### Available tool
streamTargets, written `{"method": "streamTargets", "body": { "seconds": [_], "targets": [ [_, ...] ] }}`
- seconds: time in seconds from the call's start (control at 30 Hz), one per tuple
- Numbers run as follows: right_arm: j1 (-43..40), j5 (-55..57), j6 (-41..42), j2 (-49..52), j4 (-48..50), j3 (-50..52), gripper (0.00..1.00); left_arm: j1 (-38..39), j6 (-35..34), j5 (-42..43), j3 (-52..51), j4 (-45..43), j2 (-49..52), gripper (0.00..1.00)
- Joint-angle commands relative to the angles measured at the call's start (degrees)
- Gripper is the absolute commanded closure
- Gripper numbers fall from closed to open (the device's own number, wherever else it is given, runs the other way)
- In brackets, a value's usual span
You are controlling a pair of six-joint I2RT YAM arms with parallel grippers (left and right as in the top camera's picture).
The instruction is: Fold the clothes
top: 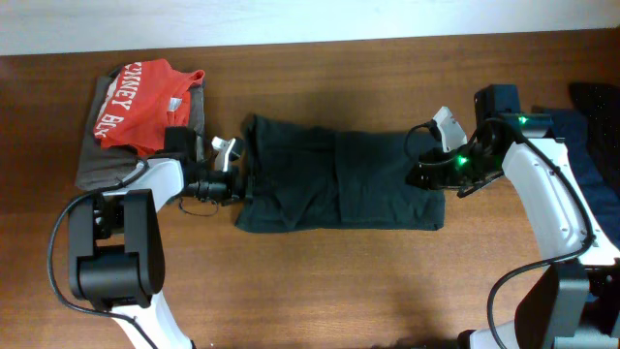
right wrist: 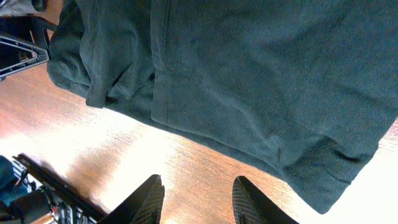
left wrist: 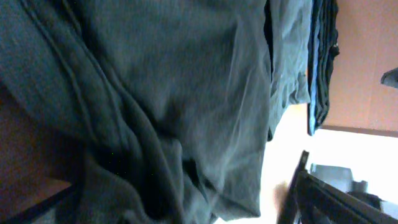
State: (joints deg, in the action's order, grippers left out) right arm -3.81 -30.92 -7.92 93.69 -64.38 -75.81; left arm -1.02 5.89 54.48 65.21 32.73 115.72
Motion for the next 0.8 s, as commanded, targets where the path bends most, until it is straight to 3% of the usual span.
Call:
{"method": "streamTargets", "body": {
  "seconds": [0.0, 0.27, 0.6, 0.77],
  "targets": [
    [-0.07, 0.33, -0.66, -0.37, -0.39, -0.50, 0.59, -2.82, -0.70, -15.82, -2.05, 2.69, 3.30, 0.01],
    [-0.07, 0.31, -0.63, -0.37, 0.31, -0.50, 0.59, -10.84, -2.16, -14.99, -1.84, -1.79, 3.41, 0.01],
    [-0.07, 0.28, 1.11, -0.37, 1.44, -0.50, 0.59, -2.51, -2.14, -12.87, -1.75, -7.50, 10.03, 0.01],
    [-0.07, 0.26, 1.16, -0.37, 1.29, -0.50, 0.60, -1.22, 1.70, -10.93, 1.36, -4.48, 10.27, 0.01]
  ]
}}
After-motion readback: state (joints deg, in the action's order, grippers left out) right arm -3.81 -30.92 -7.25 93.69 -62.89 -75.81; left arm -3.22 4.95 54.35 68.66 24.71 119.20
